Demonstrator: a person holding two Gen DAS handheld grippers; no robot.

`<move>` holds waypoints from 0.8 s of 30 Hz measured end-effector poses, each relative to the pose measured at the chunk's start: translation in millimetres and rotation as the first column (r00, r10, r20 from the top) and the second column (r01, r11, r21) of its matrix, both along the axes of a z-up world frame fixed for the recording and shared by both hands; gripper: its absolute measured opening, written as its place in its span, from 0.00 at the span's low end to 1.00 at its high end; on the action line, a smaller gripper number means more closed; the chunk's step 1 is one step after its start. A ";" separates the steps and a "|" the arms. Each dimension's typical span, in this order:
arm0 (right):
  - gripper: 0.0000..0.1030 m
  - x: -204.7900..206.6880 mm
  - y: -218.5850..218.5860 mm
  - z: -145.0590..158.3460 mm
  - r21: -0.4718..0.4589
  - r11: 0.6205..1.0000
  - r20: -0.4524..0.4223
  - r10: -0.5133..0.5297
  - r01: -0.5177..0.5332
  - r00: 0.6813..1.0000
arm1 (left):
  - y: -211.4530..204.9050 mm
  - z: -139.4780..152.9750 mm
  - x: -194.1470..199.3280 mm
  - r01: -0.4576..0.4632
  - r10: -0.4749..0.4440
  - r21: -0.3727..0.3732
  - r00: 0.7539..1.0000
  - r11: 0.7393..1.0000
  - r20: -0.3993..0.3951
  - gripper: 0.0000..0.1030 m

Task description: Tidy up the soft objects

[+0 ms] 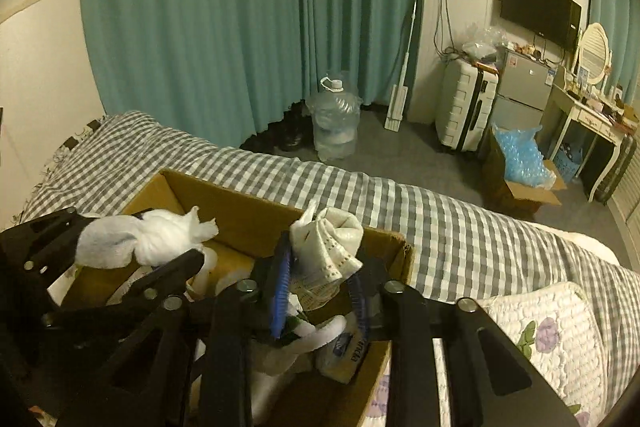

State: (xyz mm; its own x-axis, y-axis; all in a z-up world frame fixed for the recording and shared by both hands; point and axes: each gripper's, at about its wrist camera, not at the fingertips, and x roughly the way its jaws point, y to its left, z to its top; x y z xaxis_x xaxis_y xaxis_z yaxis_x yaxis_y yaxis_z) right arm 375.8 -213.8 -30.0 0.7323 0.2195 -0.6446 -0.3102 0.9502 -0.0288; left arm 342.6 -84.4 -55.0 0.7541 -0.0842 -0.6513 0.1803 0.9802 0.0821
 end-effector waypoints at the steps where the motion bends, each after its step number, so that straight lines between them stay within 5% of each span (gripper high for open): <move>1: 0.59 1.0 -0.9 -0.8 0.000 1.000 0.001 -0.011 0.011 1.000 | 0.2 1.5 -0.8 -0.007 0.007 -0.006 1.000 1.000 -0.004 0.60; 2: 0.73 0.1 -1.2 -0.9 0.007 1.000 0.004 -0.016 0.016 1.000 | -0.3 3.3 -1.3 -0.010 0.010 -0.014 1.000 1.000 -0.005 0.62; 9: 0.73 -13.6 -9.7 26.7 0.044 0.997 0.029 -0.062 0.061 0.998 | -8.0 26.3 -15.7 -0.032 0.033 0.036 0.999 0.999 -0.016 0.62; 15: 0.73 -74.2 -18.4 101.8 0.047 0.996 0.142 -0.087 0.081 0.986 | -6.9 97.9 -68.2 -0.020 0.015 0.047 0.992 0.999 0.122 0.62; 17: 0.73 -98.8 -23.0 132.5 0.056 0.994 0.186 -0.101 0.092 0.977 | -4.2 132.3 -94.8 -0.027 0.017 0.050 0.981 0.998 0.193 0.63; 20: 0.73 -137.7 -29.1 178.8 0.076 0.991 0.242 -0.123 0.108 0.962 | 3.4 178.6 -135.6 -0.040 0.028 0.035 0.954 0.999 0.298 0.81; 24: 0.83 -193.8 -31.6 237.3 0.087 0.991 0.332 -0.129 0.106 0.934 | 15.2 231.2 -195.2 -0.041 0.036 0.002 0.898 0.999 0.438 0.81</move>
State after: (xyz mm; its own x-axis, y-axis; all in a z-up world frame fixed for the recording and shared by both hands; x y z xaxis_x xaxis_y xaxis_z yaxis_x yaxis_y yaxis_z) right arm 182.0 -245.4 207.3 0.9267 0.1526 -0.3433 -0.1795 0.9826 -0.0477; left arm 147.4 -69.2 176.2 0.9660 -0.0440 -0.2549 0.0856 0.9843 0.1545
